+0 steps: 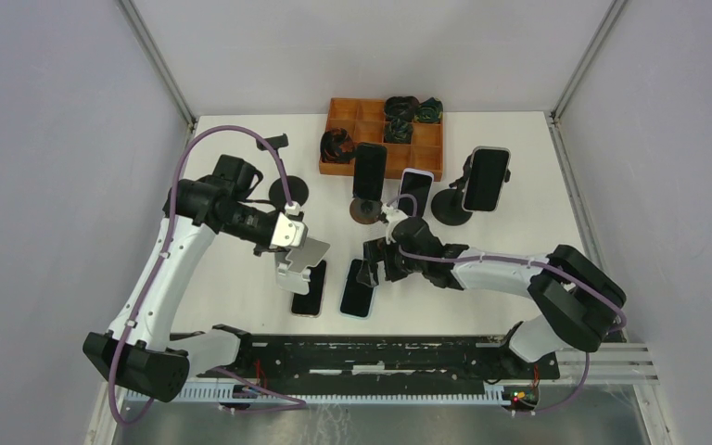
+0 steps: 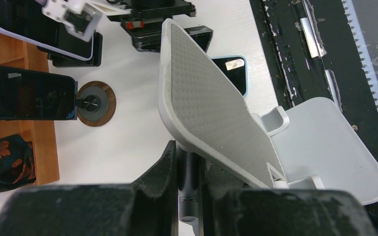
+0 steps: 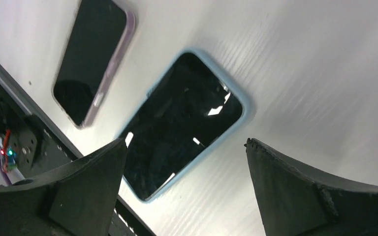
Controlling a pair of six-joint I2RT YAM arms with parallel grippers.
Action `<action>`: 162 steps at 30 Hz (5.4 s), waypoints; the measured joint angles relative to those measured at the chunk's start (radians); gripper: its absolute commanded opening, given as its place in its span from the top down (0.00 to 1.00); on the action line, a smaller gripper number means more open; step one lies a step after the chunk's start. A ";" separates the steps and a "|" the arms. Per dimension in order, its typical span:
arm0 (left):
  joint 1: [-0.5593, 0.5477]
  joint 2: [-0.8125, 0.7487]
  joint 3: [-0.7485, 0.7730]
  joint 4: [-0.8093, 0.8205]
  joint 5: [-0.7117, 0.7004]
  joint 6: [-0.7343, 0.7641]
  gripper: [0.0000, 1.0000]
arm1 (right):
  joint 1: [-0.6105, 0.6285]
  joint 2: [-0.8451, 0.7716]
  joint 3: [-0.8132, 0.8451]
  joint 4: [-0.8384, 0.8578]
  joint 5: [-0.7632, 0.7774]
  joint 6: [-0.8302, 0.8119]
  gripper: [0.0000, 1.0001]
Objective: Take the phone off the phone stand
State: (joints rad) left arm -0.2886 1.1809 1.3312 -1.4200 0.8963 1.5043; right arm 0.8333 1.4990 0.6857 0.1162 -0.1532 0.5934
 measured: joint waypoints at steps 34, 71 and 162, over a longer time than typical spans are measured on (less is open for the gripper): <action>0.000 0.000 0.005 -0.004 0.005 -0.006 0.98 | 0.110 -0.189 0.022 0.429 -0.238 0.045 0.19; -0.005 -0.041 0.017 0.053 0.056 -0.079 0.92 | 0.180 -0.076 0.063 0.862 -0.348 0.272 1.00; 0.080 0.352 0.217 0.685 -0.243 -0.652 0.00 | -0.121 -0.187 0.303 -0.170 0.201 -0.265 0.02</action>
State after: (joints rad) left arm -0.2089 1.5333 1.5478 -0.7353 0.6533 0.8524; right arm 0.7128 1.3125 0.9882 -0.0536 0.0483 0.3286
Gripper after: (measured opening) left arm 0.996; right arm 0.979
